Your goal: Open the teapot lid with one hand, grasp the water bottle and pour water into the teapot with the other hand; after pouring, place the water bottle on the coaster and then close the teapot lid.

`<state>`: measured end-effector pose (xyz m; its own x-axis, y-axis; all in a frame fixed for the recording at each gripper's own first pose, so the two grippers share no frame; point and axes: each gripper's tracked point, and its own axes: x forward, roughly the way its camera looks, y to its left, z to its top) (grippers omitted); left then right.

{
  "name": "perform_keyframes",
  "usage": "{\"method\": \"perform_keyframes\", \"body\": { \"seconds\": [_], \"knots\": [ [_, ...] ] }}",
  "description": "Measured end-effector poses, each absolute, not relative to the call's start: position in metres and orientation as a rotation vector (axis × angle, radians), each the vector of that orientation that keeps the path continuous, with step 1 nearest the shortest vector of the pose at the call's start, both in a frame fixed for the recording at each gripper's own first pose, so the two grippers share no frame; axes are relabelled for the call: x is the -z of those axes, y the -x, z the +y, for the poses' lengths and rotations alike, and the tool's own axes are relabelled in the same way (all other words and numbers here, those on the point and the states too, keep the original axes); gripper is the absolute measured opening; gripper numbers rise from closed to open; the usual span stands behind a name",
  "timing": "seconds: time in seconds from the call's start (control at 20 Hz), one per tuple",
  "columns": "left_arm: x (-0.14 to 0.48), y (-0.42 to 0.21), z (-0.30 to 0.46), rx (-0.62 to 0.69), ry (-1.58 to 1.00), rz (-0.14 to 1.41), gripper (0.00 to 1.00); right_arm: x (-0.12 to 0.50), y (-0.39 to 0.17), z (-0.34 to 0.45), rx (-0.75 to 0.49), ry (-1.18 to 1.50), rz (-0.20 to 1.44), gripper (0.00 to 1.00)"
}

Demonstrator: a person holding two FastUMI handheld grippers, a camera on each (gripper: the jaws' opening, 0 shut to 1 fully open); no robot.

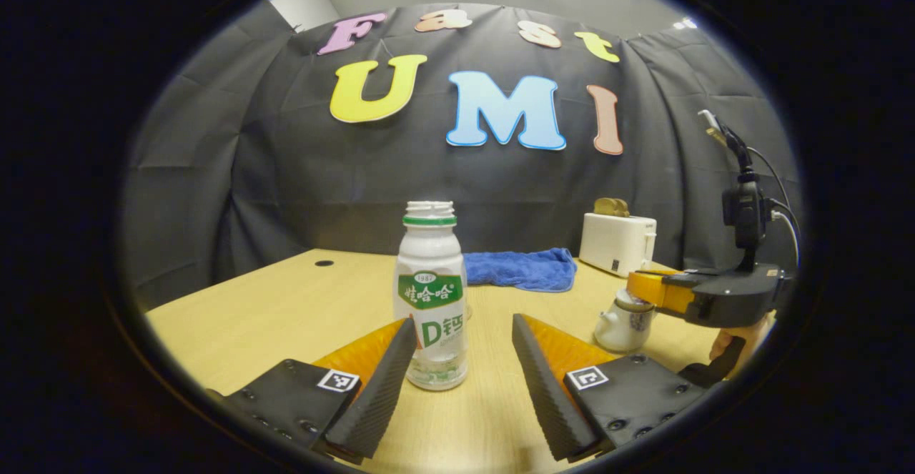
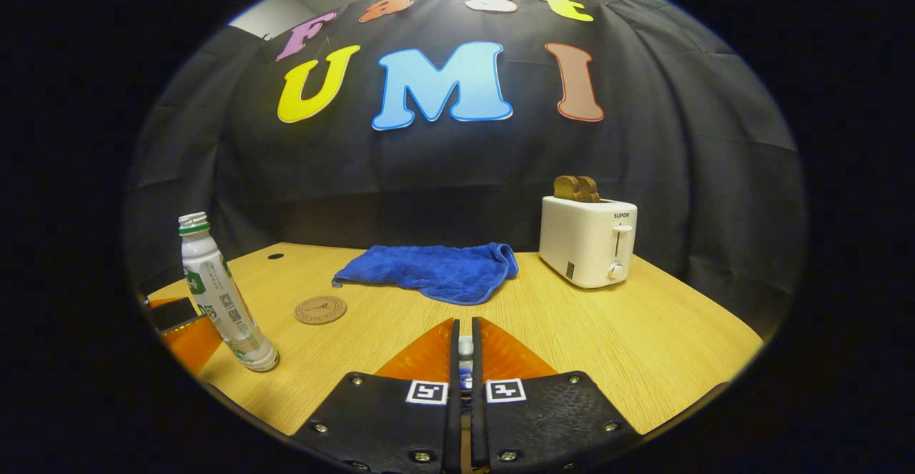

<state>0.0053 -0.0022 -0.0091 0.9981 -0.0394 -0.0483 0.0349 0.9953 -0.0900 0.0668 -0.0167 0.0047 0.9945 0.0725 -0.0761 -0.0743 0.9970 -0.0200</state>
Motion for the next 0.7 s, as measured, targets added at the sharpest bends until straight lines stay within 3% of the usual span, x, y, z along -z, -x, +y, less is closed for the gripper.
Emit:
{"method": "perform_keyframes", "body": {
  "seconds": [0.65, 0.7],
  "knots": [
    [0.027, -0.043, 0.019, -0.034, 0.036, 0.104, 0.96, -0.033, -0.063, -0.055, -0.032, 0.085, -0.061, 0.05],
    [0.030, -0.046, 0.018, -0.035, 0.028, 0.112, 0.91, -0.033, -0.064, -0.060, -0.025, 0.081, -0.062, 0.05]
  ]
}}
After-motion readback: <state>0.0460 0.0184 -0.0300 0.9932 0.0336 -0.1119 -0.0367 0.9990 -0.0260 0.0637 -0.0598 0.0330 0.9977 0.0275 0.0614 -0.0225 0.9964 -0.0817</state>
